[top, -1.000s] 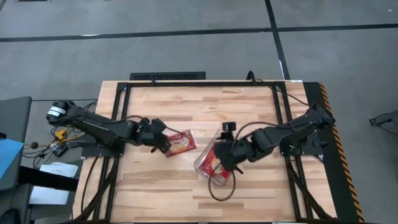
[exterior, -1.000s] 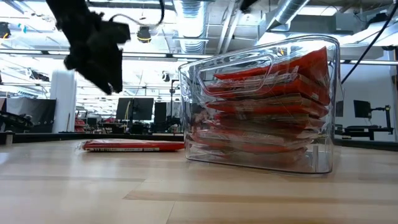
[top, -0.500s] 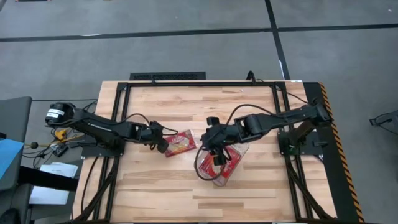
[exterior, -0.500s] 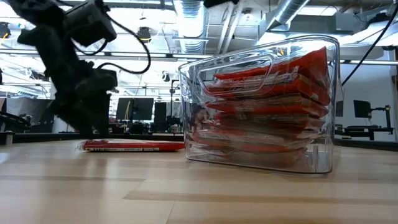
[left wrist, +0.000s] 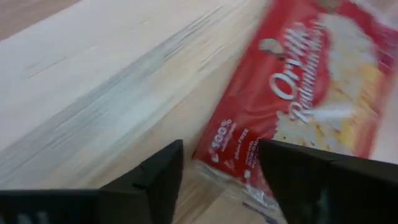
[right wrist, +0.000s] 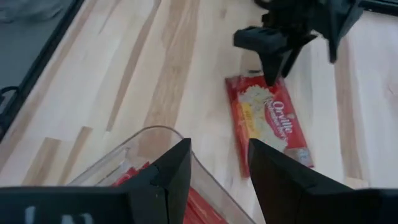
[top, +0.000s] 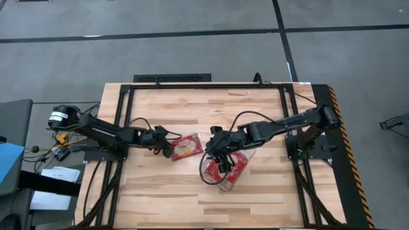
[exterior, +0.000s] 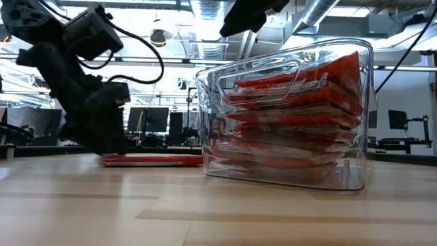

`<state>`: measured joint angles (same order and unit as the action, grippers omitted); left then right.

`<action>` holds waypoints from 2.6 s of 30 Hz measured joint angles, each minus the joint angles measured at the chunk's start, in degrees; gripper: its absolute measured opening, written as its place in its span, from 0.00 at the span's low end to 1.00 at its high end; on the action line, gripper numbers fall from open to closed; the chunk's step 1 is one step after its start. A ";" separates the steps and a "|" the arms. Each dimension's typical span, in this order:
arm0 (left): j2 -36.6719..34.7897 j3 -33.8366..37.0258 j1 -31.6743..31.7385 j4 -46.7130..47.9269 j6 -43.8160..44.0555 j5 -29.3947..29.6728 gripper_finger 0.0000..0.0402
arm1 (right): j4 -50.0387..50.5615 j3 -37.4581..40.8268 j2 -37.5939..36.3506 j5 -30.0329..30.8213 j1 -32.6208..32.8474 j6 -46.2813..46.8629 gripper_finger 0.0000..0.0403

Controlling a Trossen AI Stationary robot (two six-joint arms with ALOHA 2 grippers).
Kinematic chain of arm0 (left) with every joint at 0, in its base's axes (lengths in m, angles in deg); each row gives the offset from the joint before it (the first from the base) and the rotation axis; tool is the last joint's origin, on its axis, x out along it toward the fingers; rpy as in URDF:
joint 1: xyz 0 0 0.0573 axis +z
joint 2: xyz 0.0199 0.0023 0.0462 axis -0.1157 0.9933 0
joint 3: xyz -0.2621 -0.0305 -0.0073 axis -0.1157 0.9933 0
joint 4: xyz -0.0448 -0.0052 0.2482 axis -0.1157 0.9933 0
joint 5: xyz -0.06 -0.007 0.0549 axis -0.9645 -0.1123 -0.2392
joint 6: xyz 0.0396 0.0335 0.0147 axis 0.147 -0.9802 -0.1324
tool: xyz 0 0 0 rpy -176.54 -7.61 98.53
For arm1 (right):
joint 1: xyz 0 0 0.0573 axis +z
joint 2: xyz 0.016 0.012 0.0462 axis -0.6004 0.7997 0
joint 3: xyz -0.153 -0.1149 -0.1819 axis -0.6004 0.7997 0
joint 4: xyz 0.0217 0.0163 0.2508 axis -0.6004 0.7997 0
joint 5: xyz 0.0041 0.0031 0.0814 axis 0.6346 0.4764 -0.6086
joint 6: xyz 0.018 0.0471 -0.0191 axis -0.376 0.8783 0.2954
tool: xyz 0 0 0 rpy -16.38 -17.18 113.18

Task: Sort popcorn bags into baskets
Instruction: Put the red popcorn packet into the transparent bin

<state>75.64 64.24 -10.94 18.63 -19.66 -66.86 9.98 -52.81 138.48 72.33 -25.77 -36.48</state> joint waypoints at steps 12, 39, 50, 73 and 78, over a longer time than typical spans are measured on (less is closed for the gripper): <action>11.22 0.02 0.04 -14.07 2.21 -2.18 0.02 | 0.83 0.00 0.00 0.22 -0.01 1.71 0.43; -12.13 -22.33 1.01 22.88 -14.21 3.10 0.00 | 2.86 -0.40 -6.16 -7.30 -10.30 -6.82 0.73; -11.02 -27.41 0.98 25.08 -21.00 3.38 0.00 | -3.99 -0.57 0.73 -10.69 -15.62 -15.04 0.76; -11.13 -27.43 1.03 26.21 -23.82 4.56 0.00 | -19.16 -2.35 17.52 -18.56 -19.66 -17.52 0.76; -11.15 -27.43 1.03 26.12 -24.86 4.57 0.00 | -18.67 -4.71 19.99 -21.19 -20.86 -17.40 0.76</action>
<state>64.49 36.81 -9.91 44.75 -44.53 -62.28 -8.69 -57.52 158.47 51.15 -46.63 -53.88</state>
